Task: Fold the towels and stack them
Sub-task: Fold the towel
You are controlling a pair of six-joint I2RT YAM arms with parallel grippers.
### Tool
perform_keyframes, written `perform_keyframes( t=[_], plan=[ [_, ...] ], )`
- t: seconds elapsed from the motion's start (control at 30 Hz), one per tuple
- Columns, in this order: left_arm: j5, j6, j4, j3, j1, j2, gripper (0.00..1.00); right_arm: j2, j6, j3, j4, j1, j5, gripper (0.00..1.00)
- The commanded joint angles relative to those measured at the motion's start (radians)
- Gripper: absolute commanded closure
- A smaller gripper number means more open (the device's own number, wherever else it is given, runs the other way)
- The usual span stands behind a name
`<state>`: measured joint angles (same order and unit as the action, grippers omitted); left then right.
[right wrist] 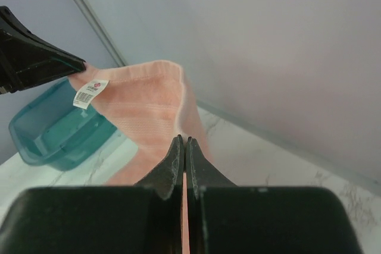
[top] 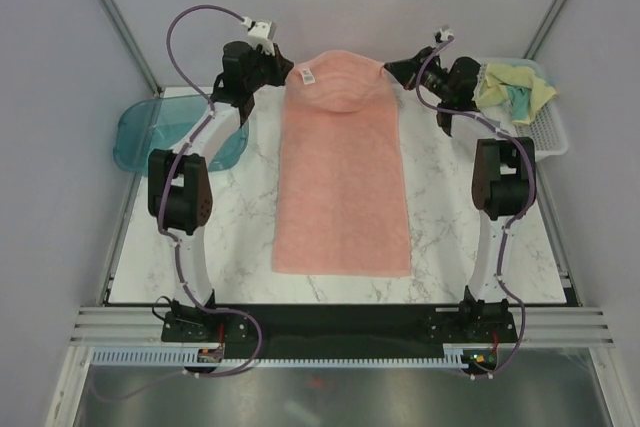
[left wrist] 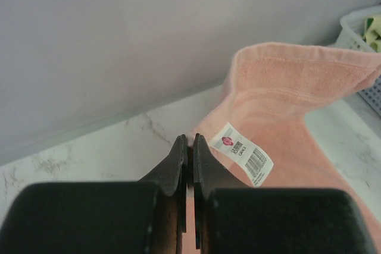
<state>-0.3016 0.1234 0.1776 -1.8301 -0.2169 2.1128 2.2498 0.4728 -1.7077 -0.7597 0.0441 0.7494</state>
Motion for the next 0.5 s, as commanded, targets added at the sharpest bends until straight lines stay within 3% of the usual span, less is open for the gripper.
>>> perform_keyframes(
  t=[0.0, 0.3, 0.47],
  plan=[
    [-0.068, -0.045, 0.051, 0.145, -0.001, -0.169, 0.98, -0.192, -0.118, 0.141, 0.022, 0.003, 0.039, 1.0],
    [-0.036, -0.001, 0.037, 0.583, -0.002, -0.536, 0.98, -0.593, -0.178, 0.603, 0.192, 0.003, -0.024, 1.0],
    [-0.056, 0.071, 0.03, 0.8, -0.004, -0.709, 0.98, -0.826, -0.132, 0.839, 0.263, 0.005, -0.059, 1.0]
  ],
)
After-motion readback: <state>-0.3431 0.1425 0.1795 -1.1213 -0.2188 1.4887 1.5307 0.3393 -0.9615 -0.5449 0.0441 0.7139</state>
